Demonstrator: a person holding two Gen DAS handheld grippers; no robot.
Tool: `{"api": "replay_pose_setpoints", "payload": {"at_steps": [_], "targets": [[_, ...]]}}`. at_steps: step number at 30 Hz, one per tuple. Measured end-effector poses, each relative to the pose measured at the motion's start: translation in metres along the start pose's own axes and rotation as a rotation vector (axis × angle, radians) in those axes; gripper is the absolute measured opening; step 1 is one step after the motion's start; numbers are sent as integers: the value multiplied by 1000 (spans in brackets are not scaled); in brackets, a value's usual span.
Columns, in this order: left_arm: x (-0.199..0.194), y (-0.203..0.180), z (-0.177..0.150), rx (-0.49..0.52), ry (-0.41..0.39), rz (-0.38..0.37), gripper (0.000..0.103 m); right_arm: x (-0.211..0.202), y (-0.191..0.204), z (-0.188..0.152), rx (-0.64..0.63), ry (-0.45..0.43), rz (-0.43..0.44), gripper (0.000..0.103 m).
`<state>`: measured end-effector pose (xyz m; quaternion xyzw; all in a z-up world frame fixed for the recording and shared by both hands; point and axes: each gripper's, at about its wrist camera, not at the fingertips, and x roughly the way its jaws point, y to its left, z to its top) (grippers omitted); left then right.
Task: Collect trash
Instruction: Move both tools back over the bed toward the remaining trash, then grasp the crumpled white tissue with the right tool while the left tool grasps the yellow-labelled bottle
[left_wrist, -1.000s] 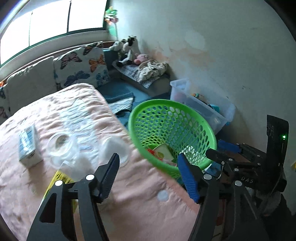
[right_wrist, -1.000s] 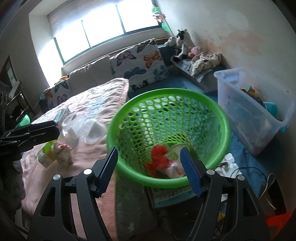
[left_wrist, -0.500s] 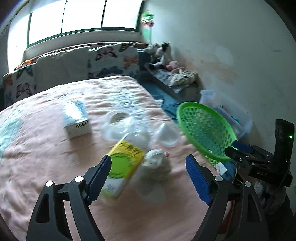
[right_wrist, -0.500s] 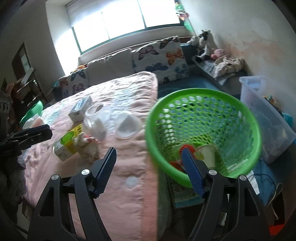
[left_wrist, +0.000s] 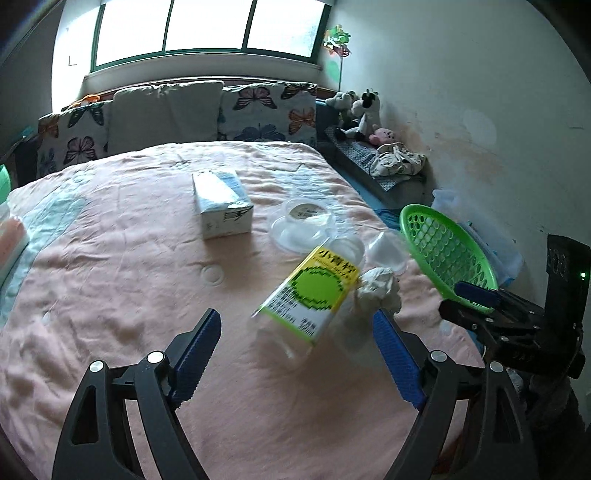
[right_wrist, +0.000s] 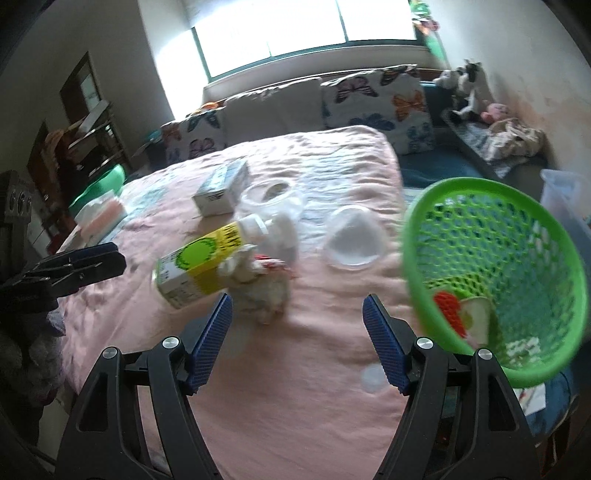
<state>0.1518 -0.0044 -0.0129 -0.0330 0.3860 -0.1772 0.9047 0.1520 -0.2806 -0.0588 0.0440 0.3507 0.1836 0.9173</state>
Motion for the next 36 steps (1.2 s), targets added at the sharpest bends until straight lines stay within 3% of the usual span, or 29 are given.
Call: {"api": "replay_pose_setpoints", "payload": {"at_steps": [18,21,25,36], "targets": [[1,27,-20,-20,24,26,81,69,27,7,-88,104,23,73],[5,26,-22,-6,33,22,81,74,26,7,-80,111,20,65],[13,23,-22,19,44,17,81,69,24,7,-76,102,20,58],[46,6,-14,141,89,-13,81,21,3,13,-33,22,-25,57]]}}
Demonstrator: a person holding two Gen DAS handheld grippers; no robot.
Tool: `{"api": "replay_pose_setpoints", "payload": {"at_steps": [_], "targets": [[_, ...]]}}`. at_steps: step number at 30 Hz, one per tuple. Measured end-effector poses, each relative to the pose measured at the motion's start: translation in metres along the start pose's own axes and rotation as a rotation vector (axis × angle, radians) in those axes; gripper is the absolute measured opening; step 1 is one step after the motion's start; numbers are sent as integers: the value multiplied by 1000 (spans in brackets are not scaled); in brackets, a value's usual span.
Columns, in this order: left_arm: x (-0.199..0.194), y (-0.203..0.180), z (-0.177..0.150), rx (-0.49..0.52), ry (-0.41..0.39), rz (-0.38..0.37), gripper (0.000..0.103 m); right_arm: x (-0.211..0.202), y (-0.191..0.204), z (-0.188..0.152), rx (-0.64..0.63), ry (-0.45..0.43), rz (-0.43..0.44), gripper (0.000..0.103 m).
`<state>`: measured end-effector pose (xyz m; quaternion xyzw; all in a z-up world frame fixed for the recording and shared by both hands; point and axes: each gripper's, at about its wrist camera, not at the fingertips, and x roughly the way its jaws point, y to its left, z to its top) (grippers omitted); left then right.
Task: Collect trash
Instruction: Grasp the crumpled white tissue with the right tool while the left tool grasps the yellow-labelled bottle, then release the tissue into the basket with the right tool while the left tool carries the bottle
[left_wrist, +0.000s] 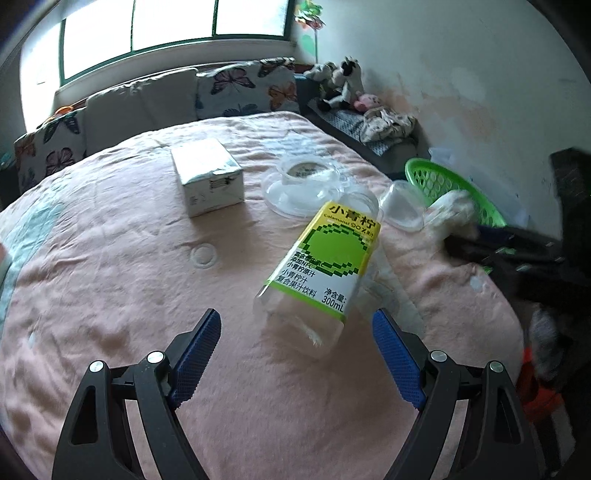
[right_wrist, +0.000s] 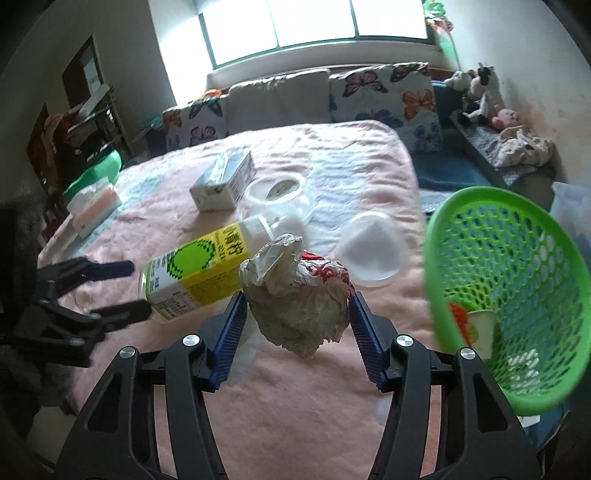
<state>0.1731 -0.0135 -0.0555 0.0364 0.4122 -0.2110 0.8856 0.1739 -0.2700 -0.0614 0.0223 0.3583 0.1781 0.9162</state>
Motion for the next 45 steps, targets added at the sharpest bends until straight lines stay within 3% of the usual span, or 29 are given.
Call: {"api": "replay_pose_setpoints", "payload": {"at_steps": [6,14,24,34,45], "targets": [[20,0,7,23,28,-21,81,-21,-15,-2,40,-29,-36,57],[37,-2,6,15,40,-46,66,-32,-33,-8,83,-36,-89,57],[22,-4,7,6,-34,-41,64,-42,-53,-12,124,-42,-132,57],[-23,-21,46,22,-143,-10,60,-54,-76,-14,160,-66,-176,57],[-24,-47,100,57,-122,-14,57,-47,-128,-18,226,-31,-262,59]]}}
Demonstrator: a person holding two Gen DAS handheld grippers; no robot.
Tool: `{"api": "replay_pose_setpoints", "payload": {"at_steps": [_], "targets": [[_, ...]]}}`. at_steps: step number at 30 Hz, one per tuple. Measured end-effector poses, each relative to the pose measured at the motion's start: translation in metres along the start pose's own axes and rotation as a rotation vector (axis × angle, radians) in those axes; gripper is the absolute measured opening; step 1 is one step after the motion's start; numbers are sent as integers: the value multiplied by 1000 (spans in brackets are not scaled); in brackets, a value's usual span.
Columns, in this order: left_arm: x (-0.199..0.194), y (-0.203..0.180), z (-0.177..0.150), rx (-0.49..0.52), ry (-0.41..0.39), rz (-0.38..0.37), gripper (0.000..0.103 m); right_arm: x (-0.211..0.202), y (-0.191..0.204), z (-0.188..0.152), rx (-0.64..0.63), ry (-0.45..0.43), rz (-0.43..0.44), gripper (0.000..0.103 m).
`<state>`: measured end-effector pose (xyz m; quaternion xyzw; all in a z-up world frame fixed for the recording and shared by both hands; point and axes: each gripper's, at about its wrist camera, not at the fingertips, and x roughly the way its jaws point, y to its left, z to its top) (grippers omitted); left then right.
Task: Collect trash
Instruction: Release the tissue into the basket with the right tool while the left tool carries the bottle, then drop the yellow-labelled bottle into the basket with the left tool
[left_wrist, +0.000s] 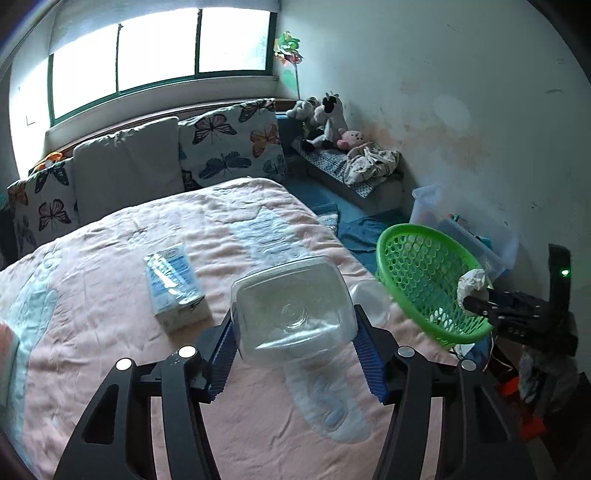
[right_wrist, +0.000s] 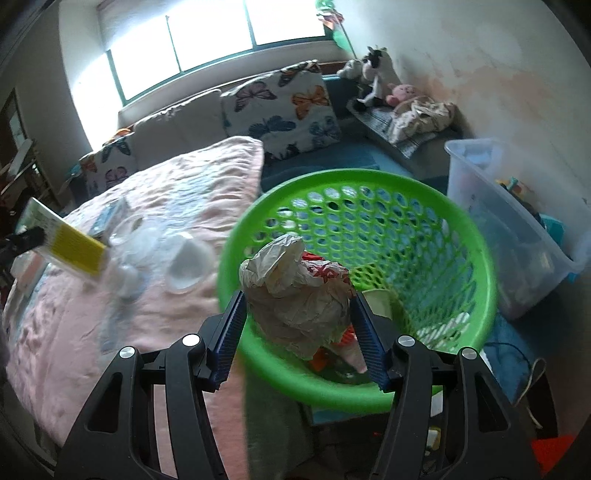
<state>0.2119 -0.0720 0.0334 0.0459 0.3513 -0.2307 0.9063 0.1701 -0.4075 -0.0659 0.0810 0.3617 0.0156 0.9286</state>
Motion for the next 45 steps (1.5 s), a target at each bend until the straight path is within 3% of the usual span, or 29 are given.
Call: {"api": "replay_pose_setpoints", "payload": {"at_steps": [5,8,12,21,28,35,45], "targets": [[4,-13,11,22,9,-17,56,12,-20,0,24,19,-23,61],[3,-22,17,36,7,-23,56,17,-29,2,35,21,-25,69],[1,-36,25,49,5,-41,56,17,-35,0,49,15,-28,71],[1,-80,57,93,-36,-115,56,-1,-53,-8,76,-19,-34,71],[29,-131,73,138,-39,-175,56,-21,-66,-16,89,-45,-37,73],[85,-168,71,155,27,-200,56,-26,-79,-25,116,-50,-39,73],[138,-182,49,144,163,-195,57,-22,-87,-36,138,-33,-33,73]]}}
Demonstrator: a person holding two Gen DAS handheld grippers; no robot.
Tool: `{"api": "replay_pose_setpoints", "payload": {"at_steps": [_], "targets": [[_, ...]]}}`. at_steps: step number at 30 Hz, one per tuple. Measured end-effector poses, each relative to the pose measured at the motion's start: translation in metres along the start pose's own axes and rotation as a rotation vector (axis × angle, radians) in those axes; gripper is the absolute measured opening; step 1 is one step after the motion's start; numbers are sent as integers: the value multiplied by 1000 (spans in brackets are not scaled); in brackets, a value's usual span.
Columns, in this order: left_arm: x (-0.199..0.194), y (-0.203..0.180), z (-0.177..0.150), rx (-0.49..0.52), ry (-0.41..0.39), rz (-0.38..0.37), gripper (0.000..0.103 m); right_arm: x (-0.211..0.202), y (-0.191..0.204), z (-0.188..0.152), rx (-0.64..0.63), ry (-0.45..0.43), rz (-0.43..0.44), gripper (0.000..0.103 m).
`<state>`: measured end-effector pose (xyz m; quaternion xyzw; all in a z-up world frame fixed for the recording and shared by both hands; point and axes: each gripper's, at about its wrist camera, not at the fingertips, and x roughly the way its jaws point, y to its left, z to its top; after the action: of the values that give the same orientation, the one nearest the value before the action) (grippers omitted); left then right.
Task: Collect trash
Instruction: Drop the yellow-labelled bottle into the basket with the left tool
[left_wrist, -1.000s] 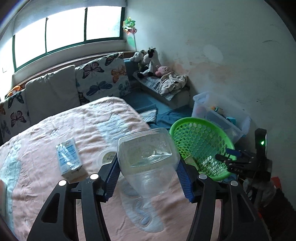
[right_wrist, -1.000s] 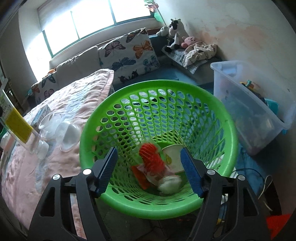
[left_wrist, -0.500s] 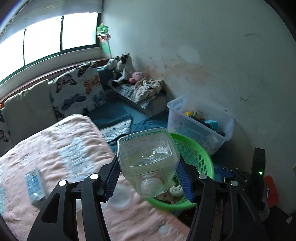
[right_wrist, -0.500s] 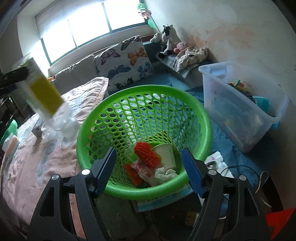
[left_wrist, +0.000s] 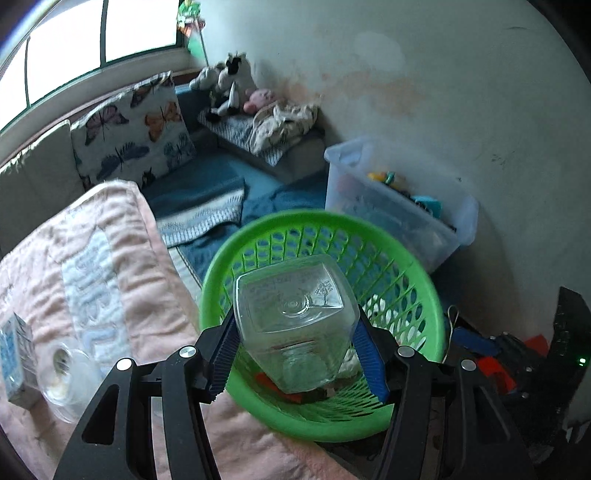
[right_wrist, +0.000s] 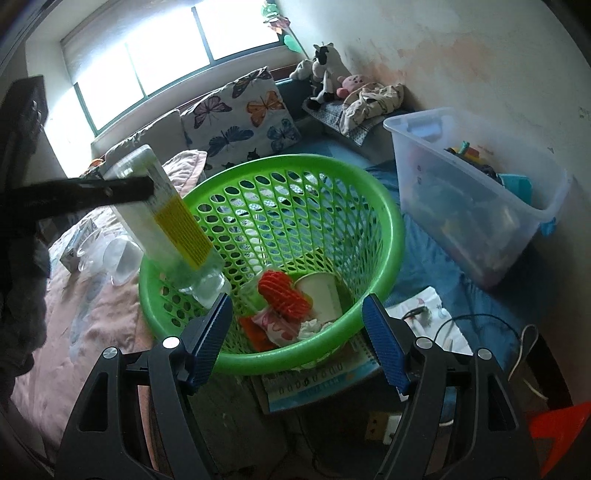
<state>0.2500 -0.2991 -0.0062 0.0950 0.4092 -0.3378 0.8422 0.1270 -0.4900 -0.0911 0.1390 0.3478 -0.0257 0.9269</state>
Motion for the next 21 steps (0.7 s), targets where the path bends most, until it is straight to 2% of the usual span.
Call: {"api": "replay_pose_setpoints", "payload": {"at_steps": [2,3,4,11,21], "targets": [[9,1,-3,-10,32,-4,58,0,1,-2,3,1,4,73],[11,2,-5,-15,39,-8,65,0,1,-2,3,1,6,73],[12,2,-6,-19,39,-15,68,0,2,-3,5,3,8,73],[-5,8,-12,-34,8,-14,68,-6,8,-6,-5,3,19,73],[-55,34,-43,-85,-53,56,68,-16,32,-6,-43,-12,45,74]]}}
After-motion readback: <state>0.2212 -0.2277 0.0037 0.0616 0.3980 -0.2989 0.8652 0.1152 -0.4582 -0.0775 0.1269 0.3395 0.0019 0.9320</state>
